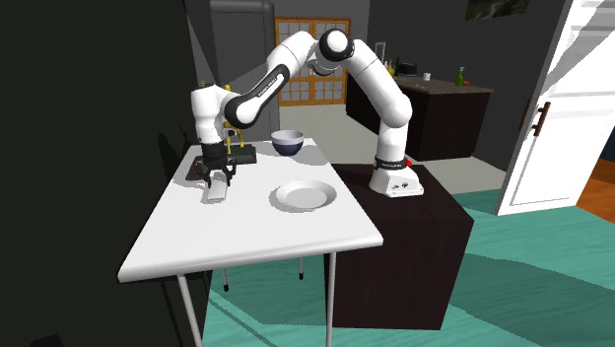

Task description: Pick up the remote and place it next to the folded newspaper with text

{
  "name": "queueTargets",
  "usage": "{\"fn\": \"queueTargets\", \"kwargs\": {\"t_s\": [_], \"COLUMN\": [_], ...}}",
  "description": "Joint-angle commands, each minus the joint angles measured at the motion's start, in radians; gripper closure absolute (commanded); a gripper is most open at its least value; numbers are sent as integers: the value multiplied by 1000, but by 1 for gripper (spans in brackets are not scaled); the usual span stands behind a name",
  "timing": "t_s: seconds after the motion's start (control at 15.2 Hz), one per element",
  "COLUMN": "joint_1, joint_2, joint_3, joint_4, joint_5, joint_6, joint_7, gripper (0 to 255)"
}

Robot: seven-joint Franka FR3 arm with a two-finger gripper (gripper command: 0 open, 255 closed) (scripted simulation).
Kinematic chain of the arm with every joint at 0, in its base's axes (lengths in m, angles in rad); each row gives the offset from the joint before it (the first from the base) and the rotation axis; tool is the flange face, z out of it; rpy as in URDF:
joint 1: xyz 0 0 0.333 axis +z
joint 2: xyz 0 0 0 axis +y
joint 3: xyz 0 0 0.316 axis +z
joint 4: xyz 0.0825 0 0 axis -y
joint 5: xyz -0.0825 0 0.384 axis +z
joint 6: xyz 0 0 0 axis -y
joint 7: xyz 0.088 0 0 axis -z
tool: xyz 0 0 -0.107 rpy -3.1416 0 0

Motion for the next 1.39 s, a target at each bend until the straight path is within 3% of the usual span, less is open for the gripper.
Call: {"fn": "queueTargets", "kwargs": {"t_s": [0.0, 0.2, 0.26, 0.59, 0.86, 1.32], "joint_1": [0, 0, 0, 0, -22, -22], "joint_2": [0, 0, 0, 0, -68, -68], "joint_3": [0, 0, 0, 0, 37, 37], "joint_4": [-1, -1, -1, 0, 23, 23], "joint_5": [0, 0, 0, 0, 45, 45], "joint_6": [1, 1, 1, 1, -83, -83], "joint_7": [0, 0, 0, 0, -25, -25], "gripper": [255, 255, 0, 0, 0, 0]}}
